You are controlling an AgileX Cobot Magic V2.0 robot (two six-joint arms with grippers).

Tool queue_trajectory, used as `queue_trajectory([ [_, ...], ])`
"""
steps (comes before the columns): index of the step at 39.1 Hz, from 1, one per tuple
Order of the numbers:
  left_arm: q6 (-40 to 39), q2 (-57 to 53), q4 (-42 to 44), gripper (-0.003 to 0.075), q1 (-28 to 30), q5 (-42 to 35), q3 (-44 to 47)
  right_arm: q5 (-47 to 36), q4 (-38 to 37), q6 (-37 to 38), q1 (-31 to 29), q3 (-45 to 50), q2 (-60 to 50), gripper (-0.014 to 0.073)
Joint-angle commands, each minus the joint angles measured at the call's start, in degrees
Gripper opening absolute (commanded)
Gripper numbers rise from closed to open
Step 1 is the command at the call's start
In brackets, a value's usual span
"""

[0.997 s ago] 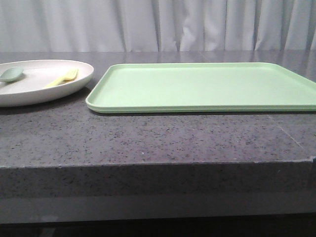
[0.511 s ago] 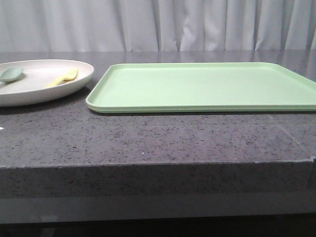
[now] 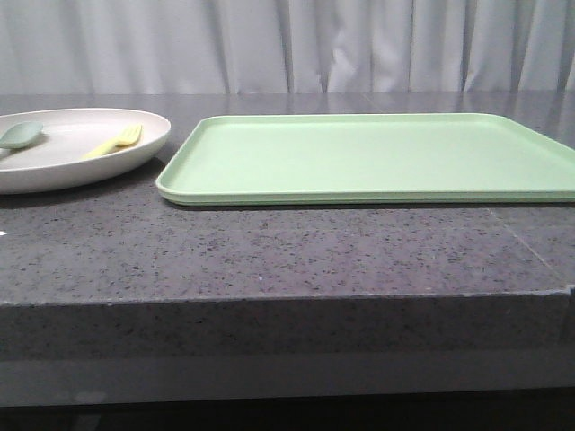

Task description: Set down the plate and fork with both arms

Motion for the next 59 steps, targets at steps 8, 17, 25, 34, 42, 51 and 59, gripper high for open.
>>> queue_trajectory([
  [8,0.39,-1.42,-3.04,0.0307,0.00,-1.23,-1.79,-4.98,-0.05,-0.34,-0.13,-2.07,0.81,0.0527],
  [17,0.44,-1.42,-3.04,0.0197,0.00,-0.26,-1.79,-4.98,-0.05,-0.34,-0.13,-2.07,0.81,0.0527],
  [25,1.16,-1.34,-3.04,0.0132,0.00,-0.17,-1.79,-4.98,-0.05,-0.34,-0.13,-2.07,0.81,0.0527],
  [34,1.87,0.96,-4.01,0.0126,0.00,0.34,-1.79,-4.98,-0.05,-0.34,-0.13,-2.07,0.81,0.0527],
  [42,3.05,1.44,-4.11,0.0125,0.00,0.34,-1.79,-4.98,-0.05,-0.34,-0.13,-2.07,0.81,0.0527],
  [51,3.31,1.44,-4.11,0.0124,0.00,0.34,-1.79,-4.98,-0.05,-0.34,-0.13,-2.07,0.81,0.0527],
  [59,3.31,1.44,-4.12,-0.0011,0.00,0.34,-1.79,-4.98,-0.05,-0.34,-0.13,-2.07,0.81,0.0527],
])
